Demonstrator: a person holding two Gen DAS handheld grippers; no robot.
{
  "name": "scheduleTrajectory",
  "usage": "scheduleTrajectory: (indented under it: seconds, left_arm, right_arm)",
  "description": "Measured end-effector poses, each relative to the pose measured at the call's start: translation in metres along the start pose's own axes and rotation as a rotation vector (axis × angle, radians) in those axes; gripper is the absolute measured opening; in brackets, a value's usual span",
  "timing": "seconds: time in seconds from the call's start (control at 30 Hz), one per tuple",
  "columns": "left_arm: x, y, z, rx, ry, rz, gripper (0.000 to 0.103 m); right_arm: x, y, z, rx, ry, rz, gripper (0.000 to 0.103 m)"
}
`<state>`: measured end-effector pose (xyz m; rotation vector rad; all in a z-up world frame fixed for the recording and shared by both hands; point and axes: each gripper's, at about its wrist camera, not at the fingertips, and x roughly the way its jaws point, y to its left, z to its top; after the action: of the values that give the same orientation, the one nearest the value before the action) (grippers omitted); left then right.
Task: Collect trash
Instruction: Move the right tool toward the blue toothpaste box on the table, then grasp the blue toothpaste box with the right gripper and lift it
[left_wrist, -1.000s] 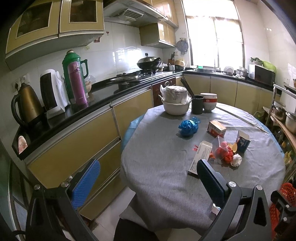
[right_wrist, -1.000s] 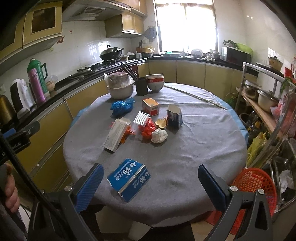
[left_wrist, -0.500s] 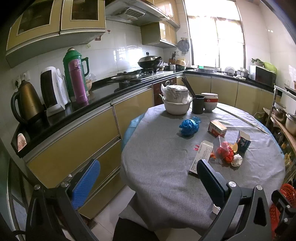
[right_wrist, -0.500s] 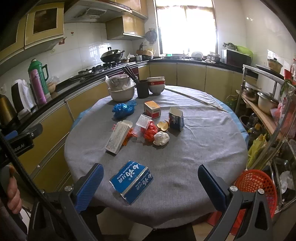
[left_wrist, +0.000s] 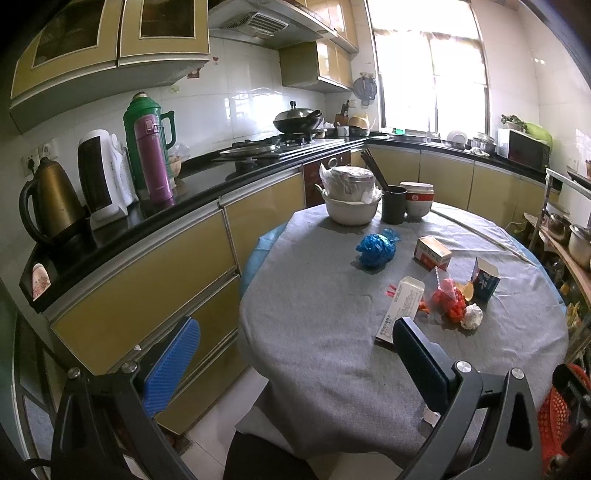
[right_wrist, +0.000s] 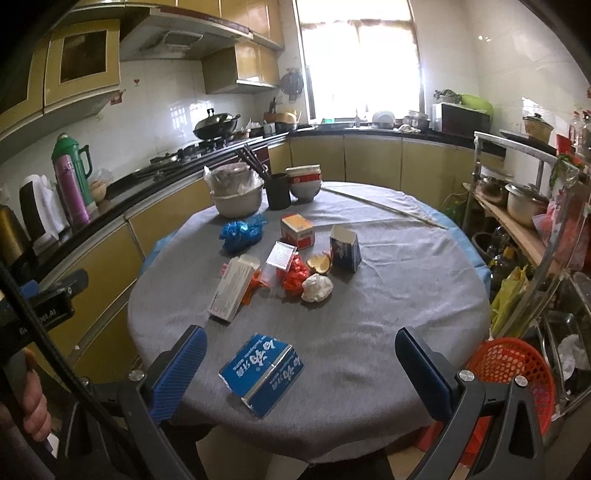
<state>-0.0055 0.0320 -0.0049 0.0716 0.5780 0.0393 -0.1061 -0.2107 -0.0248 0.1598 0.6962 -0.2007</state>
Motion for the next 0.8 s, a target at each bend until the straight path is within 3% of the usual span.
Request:
scheduleTrajectory:
  seconds: [0.37, 0.53, 0.7, 0.8]
  left_arm:
    - [0.012, 0.004, -0.004, -0.010, 0.026, 0.004, 0.103]
    - [0.031, 0.009, -0.010, -0.018, 0.067, 0.014, 0.103]
    - [0.069, 0.019, -0.024, -0.041, 0.183, 0.003, 0.103]
    - [0.089, 0.023, -0.031, -0.050, 0.234, -0.009, 0.103]
  right_arm:
    - [0.022, 0.009, -0.010, 0.018, 0.109, 0.071, 0.103]
    - [0.051, 0.007, -0.022, 0.107, 0.230, 0.161, 0.102]
    - [0.096, 0.002, -0.037, 0.196, 0.387, 0.199, 0.069]
    - [0.124, -0.003, -0.042, 0.261, 0.463, 0.214, 0.068]
